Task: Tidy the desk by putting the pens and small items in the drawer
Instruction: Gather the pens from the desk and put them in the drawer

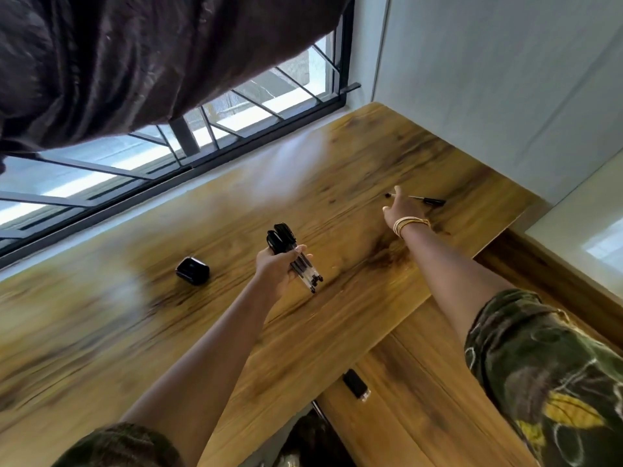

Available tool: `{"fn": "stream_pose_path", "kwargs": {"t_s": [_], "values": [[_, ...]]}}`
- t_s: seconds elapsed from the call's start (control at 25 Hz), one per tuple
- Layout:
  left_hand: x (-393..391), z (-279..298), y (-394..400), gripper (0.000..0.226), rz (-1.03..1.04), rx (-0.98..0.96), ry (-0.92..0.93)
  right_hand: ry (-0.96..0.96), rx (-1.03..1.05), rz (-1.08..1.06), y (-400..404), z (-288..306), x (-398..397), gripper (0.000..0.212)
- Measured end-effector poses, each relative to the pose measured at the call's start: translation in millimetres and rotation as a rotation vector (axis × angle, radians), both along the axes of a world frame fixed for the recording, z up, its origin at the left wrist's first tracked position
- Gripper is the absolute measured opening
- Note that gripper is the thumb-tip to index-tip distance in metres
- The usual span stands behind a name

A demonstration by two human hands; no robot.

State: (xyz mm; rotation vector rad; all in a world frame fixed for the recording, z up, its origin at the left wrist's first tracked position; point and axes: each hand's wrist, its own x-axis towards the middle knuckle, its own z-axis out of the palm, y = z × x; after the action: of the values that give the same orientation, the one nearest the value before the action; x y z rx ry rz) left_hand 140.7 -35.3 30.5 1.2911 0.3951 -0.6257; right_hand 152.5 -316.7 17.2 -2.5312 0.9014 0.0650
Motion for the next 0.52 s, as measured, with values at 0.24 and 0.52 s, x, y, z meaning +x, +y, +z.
{"fn": "stream_pose_path", "kwargs": {"t_s": [0.24, 0.52], "values": [[2, -8, 1, 0.035, 0.014, -0.062, -0.006, -0.038, -0.093, 0.075, -12, -14, 3, 0.039], [2, -9, -5, 0.035, -0.014, -0.081, -0.021, -0.046, -0.212, -0.094, -8, -13, -6, 0.045]]}}
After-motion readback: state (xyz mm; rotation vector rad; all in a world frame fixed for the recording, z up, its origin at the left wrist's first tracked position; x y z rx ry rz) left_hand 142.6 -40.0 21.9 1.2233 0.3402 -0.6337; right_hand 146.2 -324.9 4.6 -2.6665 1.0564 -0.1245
